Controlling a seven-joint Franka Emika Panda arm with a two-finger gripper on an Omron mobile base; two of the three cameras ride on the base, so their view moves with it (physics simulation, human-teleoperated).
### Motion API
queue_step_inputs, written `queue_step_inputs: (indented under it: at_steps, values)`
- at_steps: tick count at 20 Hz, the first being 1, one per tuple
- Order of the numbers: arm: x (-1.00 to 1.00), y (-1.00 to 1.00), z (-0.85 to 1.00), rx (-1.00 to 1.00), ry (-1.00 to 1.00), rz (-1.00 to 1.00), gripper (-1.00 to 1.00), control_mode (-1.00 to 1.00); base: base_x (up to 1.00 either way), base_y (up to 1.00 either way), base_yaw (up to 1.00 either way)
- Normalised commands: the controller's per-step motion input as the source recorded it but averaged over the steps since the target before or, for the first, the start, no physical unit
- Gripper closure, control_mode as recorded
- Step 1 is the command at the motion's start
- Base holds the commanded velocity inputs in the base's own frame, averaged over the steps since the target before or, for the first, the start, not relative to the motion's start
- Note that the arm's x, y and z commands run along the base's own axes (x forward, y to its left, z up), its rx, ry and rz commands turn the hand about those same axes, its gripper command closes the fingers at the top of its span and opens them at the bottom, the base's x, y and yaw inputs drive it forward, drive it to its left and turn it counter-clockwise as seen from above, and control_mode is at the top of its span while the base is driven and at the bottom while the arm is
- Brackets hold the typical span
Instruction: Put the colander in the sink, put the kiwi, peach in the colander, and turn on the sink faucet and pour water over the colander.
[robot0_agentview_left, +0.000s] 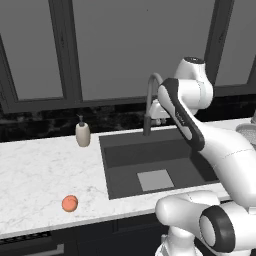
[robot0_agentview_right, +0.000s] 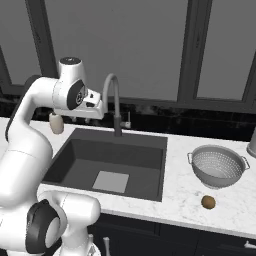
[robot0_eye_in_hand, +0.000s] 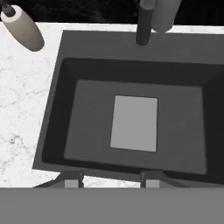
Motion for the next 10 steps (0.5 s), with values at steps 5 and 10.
queue_step_inputs:
  at_steps: [5,10]
  values:
    - [-0.18,-0.27,0.0,0.04,-0.04,-0.05,-1.0,-1.0,0.0,0.0,0.0]
    - [-0.5,-0.77,0.0,0.2,-0.23,-0.23,-1.0,-1.0,0.0,0.0,0.0]
